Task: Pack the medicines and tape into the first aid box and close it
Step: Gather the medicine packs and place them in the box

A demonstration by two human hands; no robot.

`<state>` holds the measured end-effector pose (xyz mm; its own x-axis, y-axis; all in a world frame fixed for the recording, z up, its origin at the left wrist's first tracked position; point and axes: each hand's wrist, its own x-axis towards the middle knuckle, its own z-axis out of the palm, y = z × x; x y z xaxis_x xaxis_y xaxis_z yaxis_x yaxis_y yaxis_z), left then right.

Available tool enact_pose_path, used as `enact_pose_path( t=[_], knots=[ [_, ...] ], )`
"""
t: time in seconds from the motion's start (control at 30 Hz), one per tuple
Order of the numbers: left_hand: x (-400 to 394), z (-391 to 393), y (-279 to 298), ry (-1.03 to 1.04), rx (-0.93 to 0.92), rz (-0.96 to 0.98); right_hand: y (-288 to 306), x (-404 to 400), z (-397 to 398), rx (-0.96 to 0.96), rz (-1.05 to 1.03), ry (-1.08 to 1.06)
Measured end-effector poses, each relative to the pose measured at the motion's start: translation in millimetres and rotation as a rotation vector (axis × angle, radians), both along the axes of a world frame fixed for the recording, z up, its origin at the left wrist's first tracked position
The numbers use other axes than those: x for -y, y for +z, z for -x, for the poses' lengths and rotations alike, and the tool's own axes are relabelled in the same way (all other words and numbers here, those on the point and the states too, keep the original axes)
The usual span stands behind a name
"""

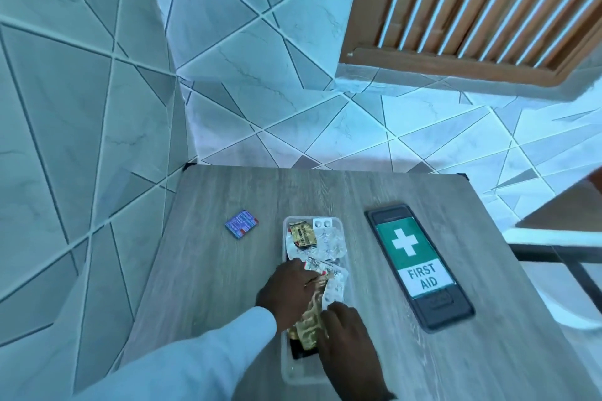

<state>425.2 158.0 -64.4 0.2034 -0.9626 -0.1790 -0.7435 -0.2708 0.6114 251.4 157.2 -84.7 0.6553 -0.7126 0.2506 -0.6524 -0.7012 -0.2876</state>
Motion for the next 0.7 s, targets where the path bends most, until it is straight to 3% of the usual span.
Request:
enact_pose_path(
  t=[0.13, 0.23, 0.4, 0.7],
  knots=[
    [-7, 9, 0, -0.075, 0.146, 0.066, 3, -7, 15, -0.008, -0.066, 0.030],
    [-17, 13, 1, -0.044, 0.151, 0.113, 10, 3, 27, 0.126, -0.112, -0.015],
    [-42, 26, -1, 0.247, 0.069, 0.195, 34, 22, 38, 0.367, -0.183, -0.079],
    [-61, 84, 6, 0.547, -0.038, 0.060, 15, 23, 51, 0.345, -0.272, 0.086]
  ],
)
